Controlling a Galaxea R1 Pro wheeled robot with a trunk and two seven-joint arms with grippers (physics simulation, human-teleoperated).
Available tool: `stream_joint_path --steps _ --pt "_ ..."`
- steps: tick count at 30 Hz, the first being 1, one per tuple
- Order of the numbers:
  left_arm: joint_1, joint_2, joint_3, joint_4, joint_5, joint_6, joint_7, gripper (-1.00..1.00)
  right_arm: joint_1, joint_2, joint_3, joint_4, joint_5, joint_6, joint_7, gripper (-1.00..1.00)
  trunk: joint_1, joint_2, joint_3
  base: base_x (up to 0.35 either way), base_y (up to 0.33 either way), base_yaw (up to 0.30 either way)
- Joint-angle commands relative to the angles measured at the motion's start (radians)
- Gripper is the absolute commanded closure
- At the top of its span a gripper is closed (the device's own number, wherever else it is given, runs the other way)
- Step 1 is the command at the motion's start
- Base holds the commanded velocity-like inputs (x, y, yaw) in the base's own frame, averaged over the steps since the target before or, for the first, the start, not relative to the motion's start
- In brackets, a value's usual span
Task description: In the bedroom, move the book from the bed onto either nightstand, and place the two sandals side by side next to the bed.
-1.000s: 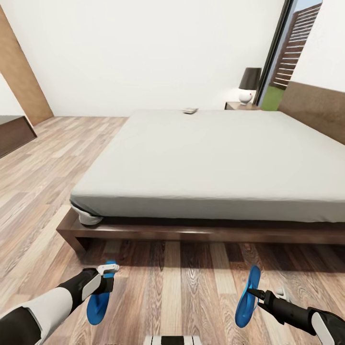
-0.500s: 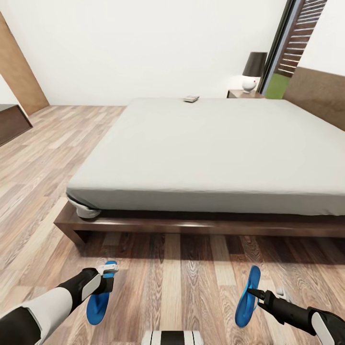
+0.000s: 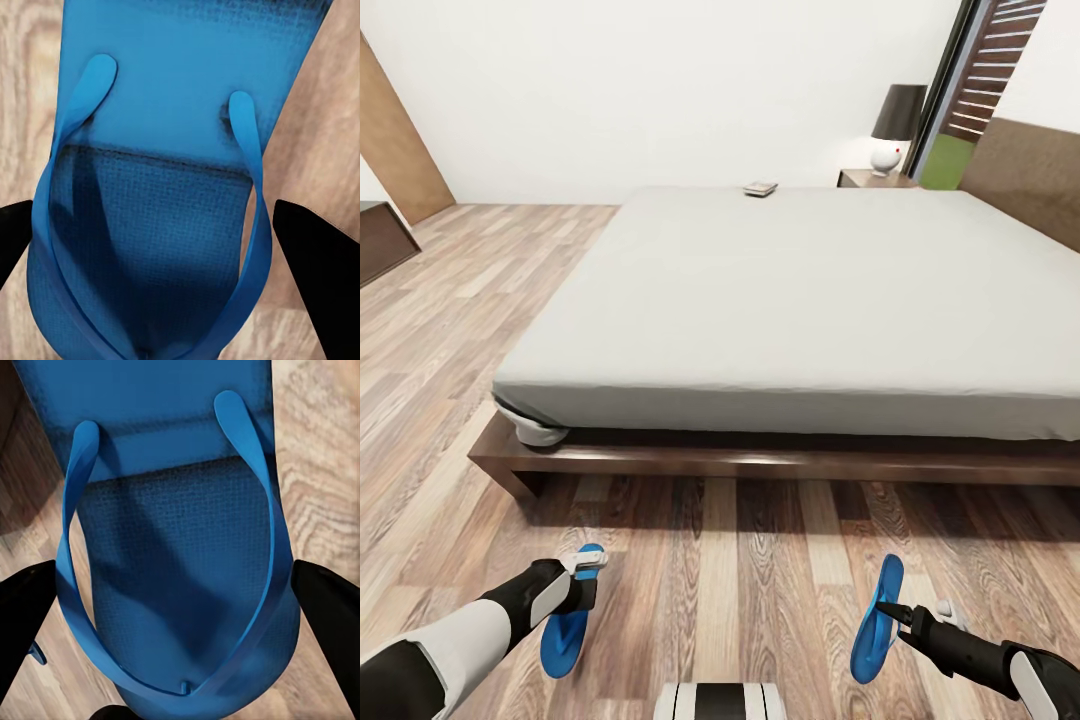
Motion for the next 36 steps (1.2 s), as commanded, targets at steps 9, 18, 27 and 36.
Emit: stream_joint_path --steps 9,18,27,36 --pt "0.0 0.002 -0.006 -0.004 0.011 0.002 0.007 1.0 -0.001 0.0 -0.002 0.0 -0.001 0.006 0.002 1.0 0.0 0.0 -0.001 0.098 0.076 0.0" --pt "0.0 0.003 -0.006 -0.004 0.011 0.001 0.005 1.0 -0.001 0.0 -0.002 0.0 -0.001 0.006 0.002 1.0 0.0 0.0 -0.001 0.131 0.064 0.0" --pt "0.0 0.004 -0.006 -0.004 0.011 0.001 0.005 1.0 -0.001 0.0 -0.002 0.0 -0.001 0.006 0.002 1.0 0.0 0.0 -0.001 0.115 0.053 0.0" --pt "0.0 0.003 -0.006 -0.004 0.011 0.001 0.005 1.0 -0.001 0.0 -0.002 0.0 -0.001 0.006 0.002 1.0 0.0 0.0 -0.001 0.095 0.092 0.0"
